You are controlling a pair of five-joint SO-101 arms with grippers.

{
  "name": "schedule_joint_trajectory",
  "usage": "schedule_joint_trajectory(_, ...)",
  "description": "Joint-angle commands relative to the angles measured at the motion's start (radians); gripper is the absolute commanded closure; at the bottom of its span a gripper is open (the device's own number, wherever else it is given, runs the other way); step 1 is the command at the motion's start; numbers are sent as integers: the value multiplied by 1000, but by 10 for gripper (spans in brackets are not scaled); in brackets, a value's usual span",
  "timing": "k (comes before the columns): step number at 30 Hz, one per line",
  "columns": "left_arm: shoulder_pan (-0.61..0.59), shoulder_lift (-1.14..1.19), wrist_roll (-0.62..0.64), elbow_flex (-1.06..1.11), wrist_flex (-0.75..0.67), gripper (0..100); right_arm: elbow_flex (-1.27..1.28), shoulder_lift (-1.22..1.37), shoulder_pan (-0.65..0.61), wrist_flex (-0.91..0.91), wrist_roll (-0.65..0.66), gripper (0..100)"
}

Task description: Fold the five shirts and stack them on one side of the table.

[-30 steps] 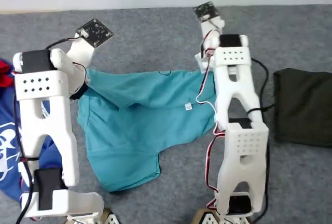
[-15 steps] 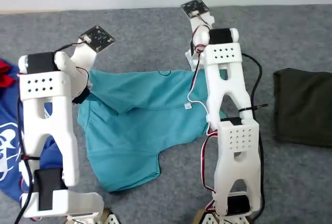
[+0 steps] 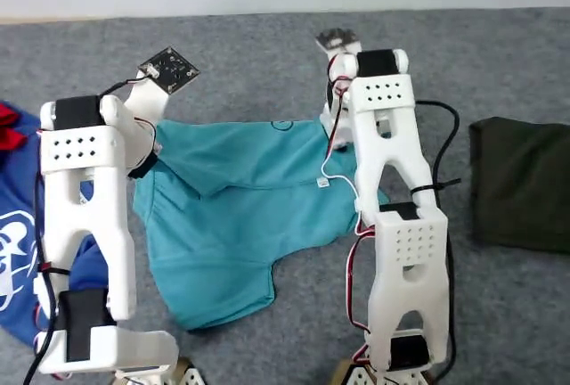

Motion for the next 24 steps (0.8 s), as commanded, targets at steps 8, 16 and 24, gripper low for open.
schedule_joint_trajectory(8, 0, -54, -6, -7, -17, 997, 23, 21, -1, -1, -17, 753)
schedule_joint_trajectory(16, -3, -54, -6, -7, -15, 997, 23, 90, -24, -94, -15, 753)
schedule_joint_trajectory(24, -3, -52, -6, -5, -17, 997, 23, 131, -27, -154, -8, 772)
